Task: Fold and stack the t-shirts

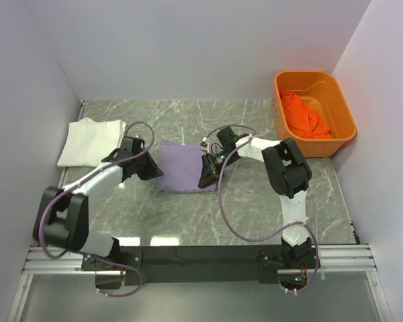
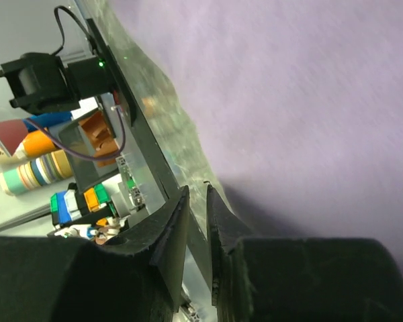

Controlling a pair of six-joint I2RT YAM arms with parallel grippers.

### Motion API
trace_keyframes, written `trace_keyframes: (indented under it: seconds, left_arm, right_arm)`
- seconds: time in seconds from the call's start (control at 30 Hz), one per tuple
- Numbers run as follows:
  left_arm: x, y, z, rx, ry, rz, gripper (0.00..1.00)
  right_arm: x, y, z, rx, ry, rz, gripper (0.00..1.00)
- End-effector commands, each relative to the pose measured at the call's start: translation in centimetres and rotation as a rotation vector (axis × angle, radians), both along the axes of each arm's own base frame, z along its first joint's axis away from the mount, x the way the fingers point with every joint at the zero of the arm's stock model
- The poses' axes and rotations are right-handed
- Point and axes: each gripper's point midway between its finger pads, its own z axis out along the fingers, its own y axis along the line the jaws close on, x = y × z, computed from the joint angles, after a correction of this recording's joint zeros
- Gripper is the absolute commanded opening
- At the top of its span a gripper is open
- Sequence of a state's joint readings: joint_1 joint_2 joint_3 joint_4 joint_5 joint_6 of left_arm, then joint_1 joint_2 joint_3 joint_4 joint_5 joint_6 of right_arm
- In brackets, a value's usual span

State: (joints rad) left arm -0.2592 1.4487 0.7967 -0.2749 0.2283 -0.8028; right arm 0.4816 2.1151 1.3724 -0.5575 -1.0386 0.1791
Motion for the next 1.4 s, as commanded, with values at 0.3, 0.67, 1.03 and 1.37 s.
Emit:
trace_keyframes:
  seconds: [0.3, 0.67, 1.03, 1.37]
  left_arm:
    - [-1.3, -1.7, -1.5, 0.038, 0.036, -0.048, 0.01]
    - [-2.9, 2.6, -5.7, 0.214, 0.201, 0.043, 0.01]
    - [4.1, 0.7, 4.8, 0.118, -0.098, 0.039, 0.13]
    - [14.3, -1.1, 3.3, 0.063, -0.118, 0.027, 0.14]
  right_arm:
    - [0.2, -3.3, -3.0, -0.037, 0.041, -0.018, 0.21]
    - [2.5, -6.1, -4.9, -0.139, 0.025, -0.145, 0.18]
    - [8.2, -3.4, 7.2, 0.073, -0.253, -0.325, 0.17]
    - [19.2, -2.3, 7.8, 0.156, -0.285, -0.595, 0.18]
